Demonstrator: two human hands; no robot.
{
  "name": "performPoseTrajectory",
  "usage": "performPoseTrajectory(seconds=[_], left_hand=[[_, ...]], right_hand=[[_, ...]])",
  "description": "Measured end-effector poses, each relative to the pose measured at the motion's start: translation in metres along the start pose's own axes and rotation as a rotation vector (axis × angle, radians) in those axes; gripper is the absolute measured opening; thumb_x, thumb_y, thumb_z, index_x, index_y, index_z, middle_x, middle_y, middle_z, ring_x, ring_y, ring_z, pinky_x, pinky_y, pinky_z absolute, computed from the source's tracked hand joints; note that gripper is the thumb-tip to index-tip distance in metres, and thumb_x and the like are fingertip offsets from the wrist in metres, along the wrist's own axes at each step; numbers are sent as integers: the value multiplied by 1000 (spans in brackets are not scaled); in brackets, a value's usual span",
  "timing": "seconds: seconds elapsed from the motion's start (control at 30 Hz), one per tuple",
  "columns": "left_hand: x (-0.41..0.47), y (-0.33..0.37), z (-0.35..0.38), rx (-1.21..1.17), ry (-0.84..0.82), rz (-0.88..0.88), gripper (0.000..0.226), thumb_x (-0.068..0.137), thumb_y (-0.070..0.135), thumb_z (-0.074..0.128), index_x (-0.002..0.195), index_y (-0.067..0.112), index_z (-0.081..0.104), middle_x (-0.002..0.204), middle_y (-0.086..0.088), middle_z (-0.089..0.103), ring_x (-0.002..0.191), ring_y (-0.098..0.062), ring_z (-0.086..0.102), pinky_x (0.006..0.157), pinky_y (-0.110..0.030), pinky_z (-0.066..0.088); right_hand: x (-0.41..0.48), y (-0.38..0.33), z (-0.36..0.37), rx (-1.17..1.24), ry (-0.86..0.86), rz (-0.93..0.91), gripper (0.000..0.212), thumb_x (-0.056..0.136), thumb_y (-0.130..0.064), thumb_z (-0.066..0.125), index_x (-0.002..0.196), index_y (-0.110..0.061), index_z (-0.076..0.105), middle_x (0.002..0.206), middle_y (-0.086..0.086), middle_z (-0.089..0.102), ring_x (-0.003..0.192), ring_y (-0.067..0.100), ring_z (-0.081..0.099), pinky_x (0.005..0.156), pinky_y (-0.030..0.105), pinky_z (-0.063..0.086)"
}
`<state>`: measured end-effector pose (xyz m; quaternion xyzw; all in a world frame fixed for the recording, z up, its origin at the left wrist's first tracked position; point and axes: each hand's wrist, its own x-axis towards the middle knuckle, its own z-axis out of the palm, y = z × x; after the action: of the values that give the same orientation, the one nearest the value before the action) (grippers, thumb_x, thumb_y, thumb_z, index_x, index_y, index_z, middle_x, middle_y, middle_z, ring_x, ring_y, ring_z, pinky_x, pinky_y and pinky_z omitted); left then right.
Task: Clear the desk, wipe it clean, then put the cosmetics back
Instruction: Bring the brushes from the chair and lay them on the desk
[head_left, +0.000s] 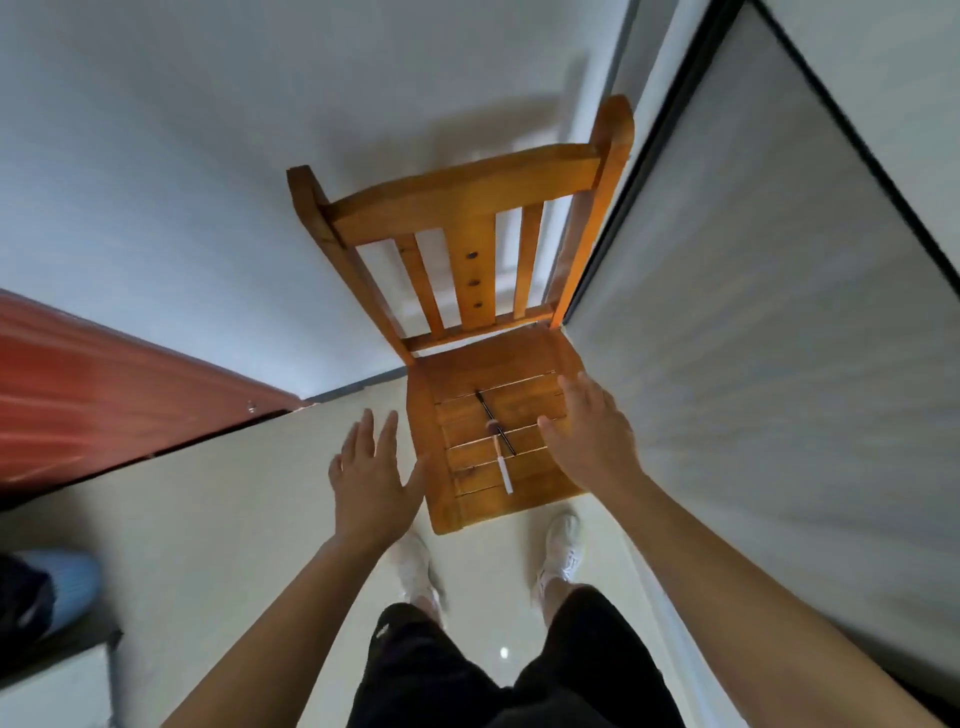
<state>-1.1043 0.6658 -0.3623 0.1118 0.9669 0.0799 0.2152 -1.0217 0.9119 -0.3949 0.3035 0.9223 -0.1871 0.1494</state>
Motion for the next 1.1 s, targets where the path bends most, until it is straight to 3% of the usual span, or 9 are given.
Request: performPoseTrajectory(seconds=[0.23, 0.37, 0.5, 0.6, 0.7, 0.8, 0.93, 1.1], left_hand=[[66, -9, 121, 104, -231, 114, 82, 89, 76, 24, 156, 32, 8, 166, 1, 5, 152, -29, 10, 121, -56, 13], [108, -21, 191, 199, -363, 183, 77, 94, 67, 30, 157, 29, 6, 166, -3, 0, 152, -31, 3, 121, -56, 13], [129, -30, 239, 166, -404, 157, 73, 97, 63, 34, 156, 30, 9, 166, -3, 1, 152, -32, 3, 119, -54, 13], [129, -35, 259, 178, -433, 177, 70, 97, 59, 38, 156, 30, 14, 166, -5, 1, 152, -32, 2, 119, -55, 15], [125, -27, 267, 177, -398, 168, 70, 96, 61, 39, 155, 29, 20, 166, -6, 1, 152, -31, -1, 119, -55, 12], [122, -10, 273, 180, -379, 180, 69, 94, 64, 39, 152, 28, 27, 166, -7, 5, 152, -31, 0, 119, -54, 11], [126, 21, 286, 152, -306, 193, 65, 92, 67, 40, 140, 23, 44, 154, -9, 34, 143, -32, 27, 115, -52, 30], [140, 52, 307, 102, -174, 102, 51, 87, 62, 55, 115, 21, 63, 125, -6, 51, 118, -28, 43, 97, -40, 41]], right_hand=[[62, 15, 121, 37, -161, 61, 69, 94, -67, 42, 150, -30, 29, 157, 0, 36, 141, 28, 40, 108, 47, 42], [81, 22, 193, 66, -272, 53, 64, 97, -57, 50, 150, -25, 35, 152, 3, 42, 136, 26, 46, 102, 39, 47], [99, 27, 242, 65, -268, 86, 51, 100, -44, 54, 145, -23, 43, 145, 5, 48, 129, 24, 52, 95, 33, 49], [108, 26, 261, 109, -208, 96, 38, 99, -39, 58, 132, -22, 51, 126, 5, 57, 111, 22, 58, 78, 26, 45], [113, 28, 262, 134, -169, 79, 27, 102, -34, 53, 126, -21, 54, 117, 5, 60, 101, 20, 59, 73, 25, 42], [112, 42, 254, 113, -171, 85, 27, 102, -30, 53, 128, -21, 52, 121, 5, 60, 105, 22, 61, 77, 28, 48], [108, 75, 243, 98, -191, 161, 30, 101, -30, 54, 128, -17, 51, 125, 7, 60, 110, 28, 61, 87, 39, 51], [93, 108, 244, 118, -197, 199, 28, 100, -29, 56, 123, -14, 56, 119, 10, 62, 105, 31, 61, 80, 34, 46]])
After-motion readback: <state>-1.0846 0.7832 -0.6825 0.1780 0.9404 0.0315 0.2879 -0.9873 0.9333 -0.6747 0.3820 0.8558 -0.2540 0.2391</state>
